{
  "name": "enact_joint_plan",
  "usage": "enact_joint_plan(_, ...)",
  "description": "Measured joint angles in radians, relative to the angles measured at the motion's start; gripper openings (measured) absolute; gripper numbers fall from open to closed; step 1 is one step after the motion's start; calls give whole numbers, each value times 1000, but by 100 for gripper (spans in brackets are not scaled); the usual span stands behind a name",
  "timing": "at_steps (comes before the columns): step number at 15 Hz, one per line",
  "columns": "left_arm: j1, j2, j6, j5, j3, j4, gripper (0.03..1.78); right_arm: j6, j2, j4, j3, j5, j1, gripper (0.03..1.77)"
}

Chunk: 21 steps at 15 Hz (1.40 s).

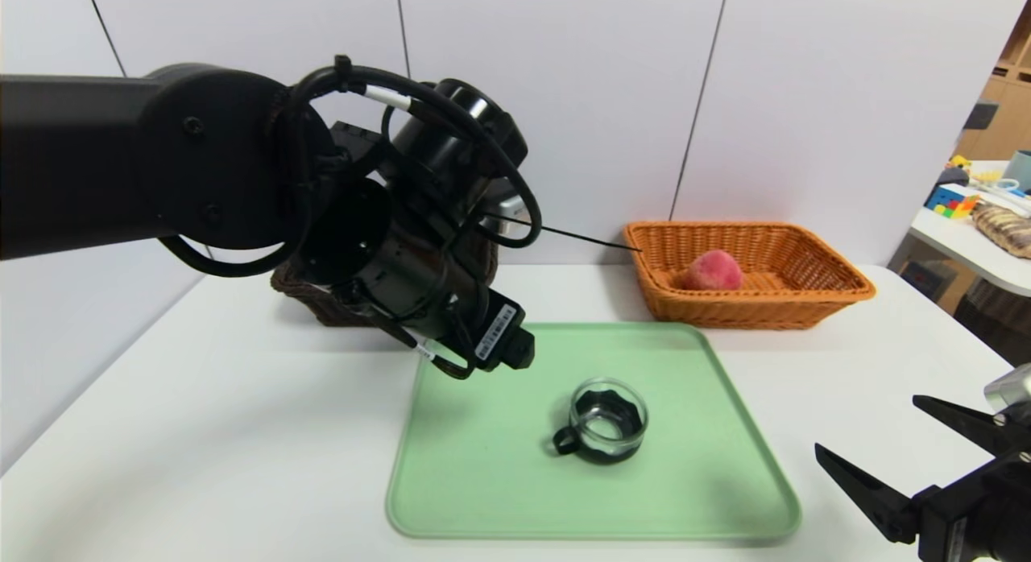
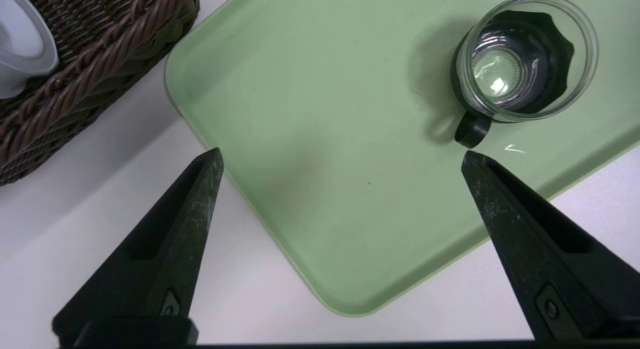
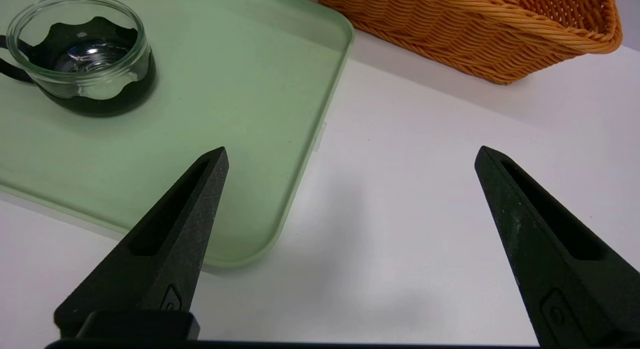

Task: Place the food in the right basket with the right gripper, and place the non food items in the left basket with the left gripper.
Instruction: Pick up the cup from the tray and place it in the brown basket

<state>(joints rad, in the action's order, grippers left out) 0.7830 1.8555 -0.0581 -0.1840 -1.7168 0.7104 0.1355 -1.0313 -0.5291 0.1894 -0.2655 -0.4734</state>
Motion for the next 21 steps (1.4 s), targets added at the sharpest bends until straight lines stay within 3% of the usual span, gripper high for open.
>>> enact_joint_plan(6,6,66,-9,1,-20,-2,169,-1,0,2,-2,0,0,170)
enact_joint_plan(10,22,111,-21,1,-115,24,169,0,1,1,-8,0,0,170)
enact_joint_plan(14,51,165,-62,19,-219,97,169,0,1,0,-11,0,0,170)
enact_joint_plan(21,120,219,-103,22,-247,103,169,3,3,1,-13,0,-2,170)
